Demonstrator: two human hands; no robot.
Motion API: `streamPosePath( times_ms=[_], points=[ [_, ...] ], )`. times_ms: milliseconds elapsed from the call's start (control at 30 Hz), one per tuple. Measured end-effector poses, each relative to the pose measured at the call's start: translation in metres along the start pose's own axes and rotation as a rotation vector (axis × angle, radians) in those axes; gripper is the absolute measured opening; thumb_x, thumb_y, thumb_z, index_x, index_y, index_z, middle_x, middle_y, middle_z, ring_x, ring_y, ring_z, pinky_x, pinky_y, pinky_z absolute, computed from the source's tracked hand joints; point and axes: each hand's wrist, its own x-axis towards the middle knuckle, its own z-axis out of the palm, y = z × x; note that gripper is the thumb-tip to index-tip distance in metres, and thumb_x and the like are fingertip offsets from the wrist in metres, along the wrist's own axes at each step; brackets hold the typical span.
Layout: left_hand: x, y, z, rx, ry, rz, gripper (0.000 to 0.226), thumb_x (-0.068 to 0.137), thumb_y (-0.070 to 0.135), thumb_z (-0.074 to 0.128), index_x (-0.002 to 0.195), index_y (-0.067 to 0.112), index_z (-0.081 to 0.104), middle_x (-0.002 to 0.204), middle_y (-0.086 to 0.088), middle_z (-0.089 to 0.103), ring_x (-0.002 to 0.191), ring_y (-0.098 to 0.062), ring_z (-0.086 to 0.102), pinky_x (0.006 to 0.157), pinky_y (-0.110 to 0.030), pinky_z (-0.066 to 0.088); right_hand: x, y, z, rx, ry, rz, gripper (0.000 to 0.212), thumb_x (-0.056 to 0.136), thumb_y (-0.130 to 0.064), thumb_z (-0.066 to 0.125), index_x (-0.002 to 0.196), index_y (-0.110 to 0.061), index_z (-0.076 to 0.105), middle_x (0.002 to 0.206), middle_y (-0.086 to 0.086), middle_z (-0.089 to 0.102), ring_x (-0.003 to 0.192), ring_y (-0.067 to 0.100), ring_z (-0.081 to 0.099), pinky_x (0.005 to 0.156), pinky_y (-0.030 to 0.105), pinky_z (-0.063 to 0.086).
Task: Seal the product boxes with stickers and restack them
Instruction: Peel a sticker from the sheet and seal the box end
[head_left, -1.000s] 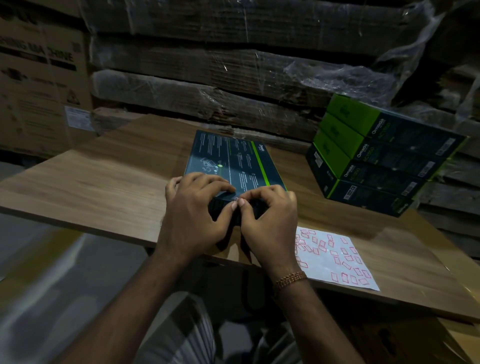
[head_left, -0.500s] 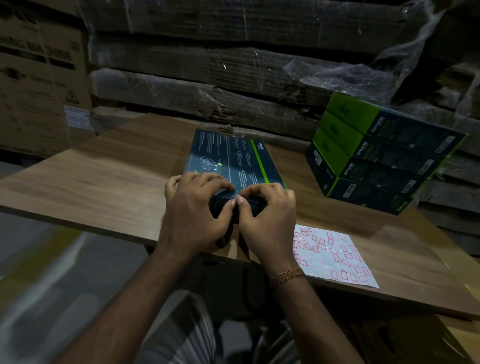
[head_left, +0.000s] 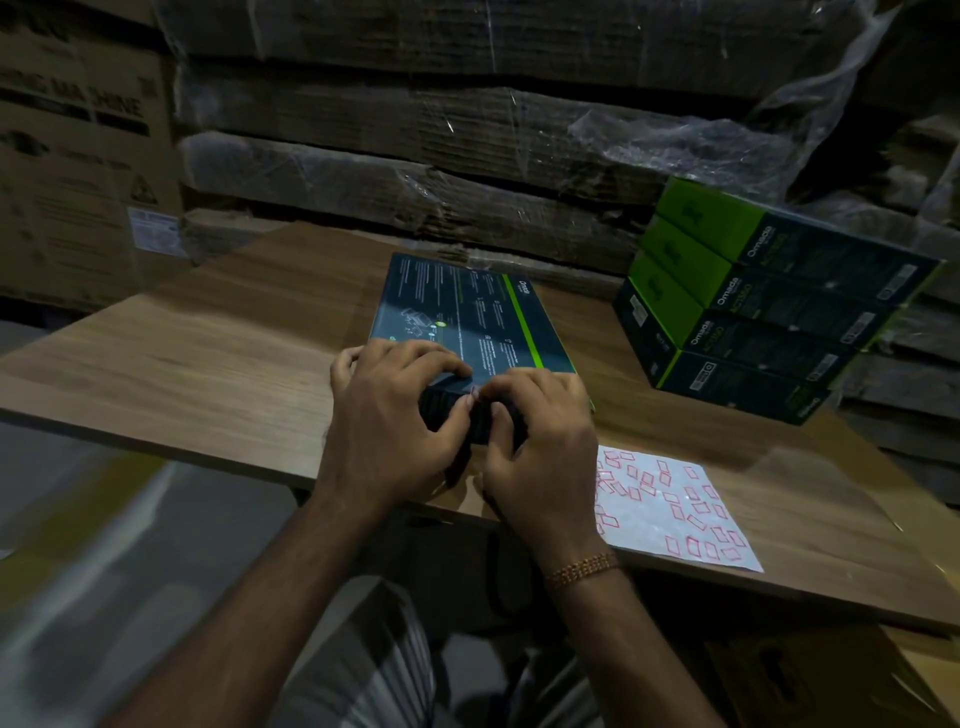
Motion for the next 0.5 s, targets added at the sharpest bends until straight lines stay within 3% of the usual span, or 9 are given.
streamPosePath(
  times_ms=[267,500],
  points=[
    [0.0,0.001,0.0,-0.001,0.002,-0.002,0.032,0.091,0.05,0.067,0.119,0.034,0.072,0.124,0.016,0.065,0.124,-0.012,0.052,0.11,-0.04,0.024,0.008,0.0,0.001,-0.037,-0.028,0.014,0.006,0.095,-0.02,0.073,0.1,-0.019,0.076,0.101,-0.005,0.066,0.097,0.016,0.053,0.079,0.036,0.047],
    [0.0,0.0,0.0,-0.01,-0.006,0.001,0.033,0.091,0.052,0.065,0.119,0.035,0.07,0.125,0.016,0.065,0.125,-0.013,0.052,0.11,-0.04,0.023,0.014,0.001,-0.001,-0.104,-0.082,-0.037,0.006,0.093,-0.021,0.073,0.098,-0.019,0.073,0.098,-0.003,0.062,0.094,0.018,0.052,0.077,0.037,0.048]
  ],
)
